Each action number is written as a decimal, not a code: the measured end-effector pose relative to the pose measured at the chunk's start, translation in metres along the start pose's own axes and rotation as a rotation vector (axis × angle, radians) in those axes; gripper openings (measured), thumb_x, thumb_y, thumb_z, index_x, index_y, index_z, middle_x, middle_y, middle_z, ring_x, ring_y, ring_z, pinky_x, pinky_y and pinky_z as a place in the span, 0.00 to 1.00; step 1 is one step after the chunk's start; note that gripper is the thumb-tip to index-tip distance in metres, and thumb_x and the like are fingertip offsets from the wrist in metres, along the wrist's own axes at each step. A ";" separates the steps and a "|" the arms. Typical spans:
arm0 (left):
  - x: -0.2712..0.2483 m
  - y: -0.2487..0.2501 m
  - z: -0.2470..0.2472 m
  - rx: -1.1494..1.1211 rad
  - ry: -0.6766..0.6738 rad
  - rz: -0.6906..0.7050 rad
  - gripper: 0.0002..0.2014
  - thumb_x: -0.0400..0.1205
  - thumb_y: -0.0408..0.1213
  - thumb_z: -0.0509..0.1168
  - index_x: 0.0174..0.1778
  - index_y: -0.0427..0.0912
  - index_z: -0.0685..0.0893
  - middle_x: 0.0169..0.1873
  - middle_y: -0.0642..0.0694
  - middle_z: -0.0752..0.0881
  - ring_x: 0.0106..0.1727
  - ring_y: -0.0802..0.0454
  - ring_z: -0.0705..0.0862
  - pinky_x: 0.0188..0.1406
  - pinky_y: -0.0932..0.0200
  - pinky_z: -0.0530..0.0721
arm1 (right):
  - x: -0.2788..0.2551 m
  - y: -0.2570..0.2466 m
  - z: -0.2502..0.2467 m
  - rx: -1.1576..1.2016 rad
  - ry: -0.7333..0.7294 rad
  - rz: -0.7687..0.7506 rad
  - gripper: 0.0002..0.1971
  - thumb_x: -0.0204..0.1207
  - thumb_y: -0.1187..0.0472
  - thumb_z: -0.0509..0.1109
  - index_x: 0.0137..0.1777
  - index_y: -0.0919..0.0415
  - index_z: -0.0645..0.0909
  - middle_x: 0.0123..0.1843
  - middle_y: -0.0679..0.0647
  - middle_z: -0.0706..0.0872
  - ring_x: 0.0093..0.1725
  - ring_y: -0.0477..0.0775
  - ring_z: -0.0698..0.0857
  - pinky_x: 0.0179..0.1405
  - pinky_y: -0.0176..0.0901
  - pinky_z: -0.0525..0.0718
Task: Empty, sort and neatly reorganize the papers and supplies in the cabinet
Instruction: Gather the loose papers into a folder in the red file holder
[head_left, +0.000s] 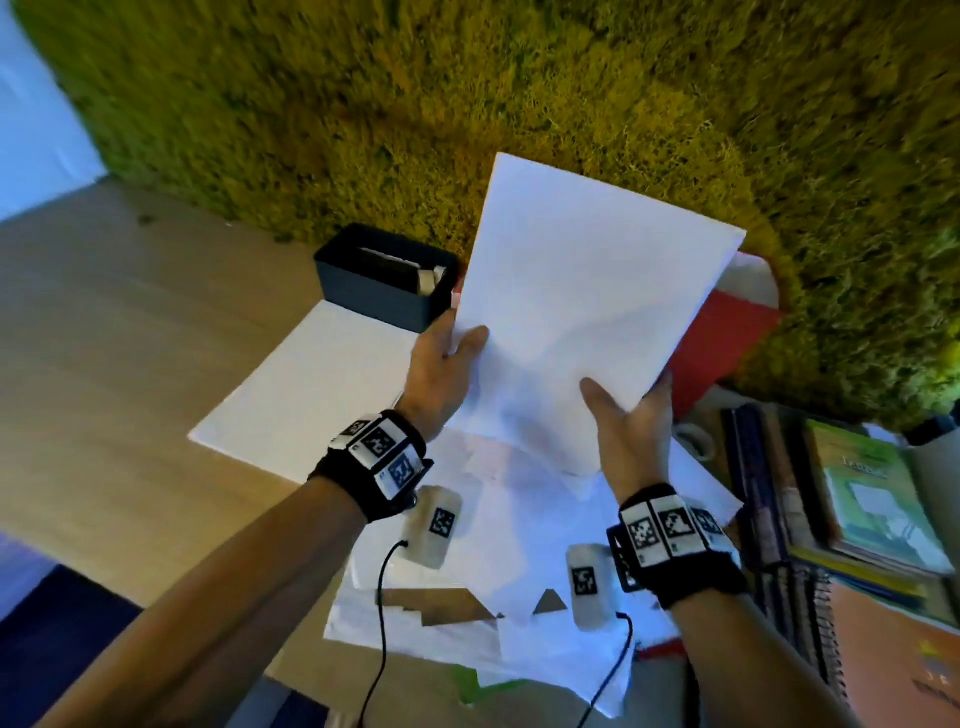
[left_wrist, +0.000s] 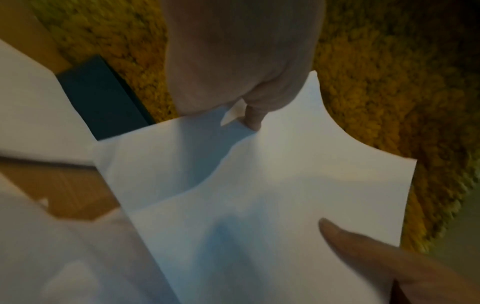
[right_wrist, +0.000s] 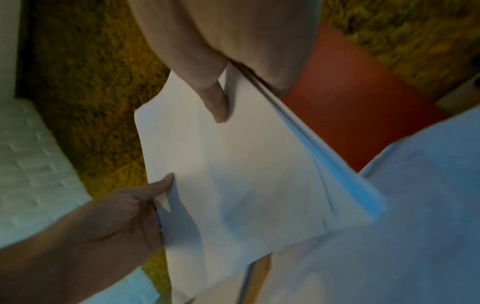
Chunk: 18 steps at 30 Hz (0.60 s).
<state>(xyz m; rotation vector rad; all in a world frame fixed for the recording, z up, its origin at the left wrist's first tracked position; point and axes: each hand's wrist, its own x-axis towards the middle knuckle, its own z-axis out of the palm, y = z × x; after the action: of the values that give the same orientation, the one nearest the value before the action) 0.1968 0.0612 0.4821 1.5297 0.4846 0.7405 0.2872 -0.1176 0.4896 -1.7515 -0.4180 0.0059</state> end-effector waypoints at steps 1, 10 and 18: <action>0.003 0.003 -0.012 0.006 0.058 0.003 0.03 0.86 0.30 0.63 0.52 0.39 0.82 0.36 0.45 0.86 0.36 0.66 0.82 0.38 0.67 0.79 | -0.001 -0.001 0.011 0.003 0.002 -0.010 0.20 0.72 0.69 0.76 0.60 0.58 0.72 0.48 0.38 0.82 0.42 0.29 0.83 0.45 0.28 0.81; 0.057 -0.015 -0.169 0.649 0.227 -0.268 0.20 0.84 0.38 0.66 0.71 0.36 0.78 0.60 0.28 0.84 0.64 0.32 0.81 0.59 0.43 0.80 | -0.026 0.000 0.161 -0.404 -0.393 0.042 0.14 0.81 0.63 0.63 0.33 0.59 0.67 0.35 0.66 0.81 0.41 0.66 0.81 0.37 0.51 0.71; 0.068 -0.078 -0.253 0.834 0.211 -0.374 0.16 0.81 0.34 0.67 0.63 0.30 0.81 0.57 0.25 0.84 0.59 0.28 0.81 0.53 0.45 0.79 | -0.049 0.020 0.260 -0.446 -0.440 0.244 0.15 0.74 0.59 0.69 0.60 0.62 0.79 0.49 0.63 0.88 0.50 0.65 0.87 0.52 0.60 0.85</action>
<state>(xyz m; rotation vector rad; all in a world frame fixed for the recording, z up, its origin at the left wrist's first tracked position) 0.0771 0.2971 0.4125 2.0385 1.3168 0.4117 0.1873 0.1120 0.4010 -2.2383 -0.5489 0.5151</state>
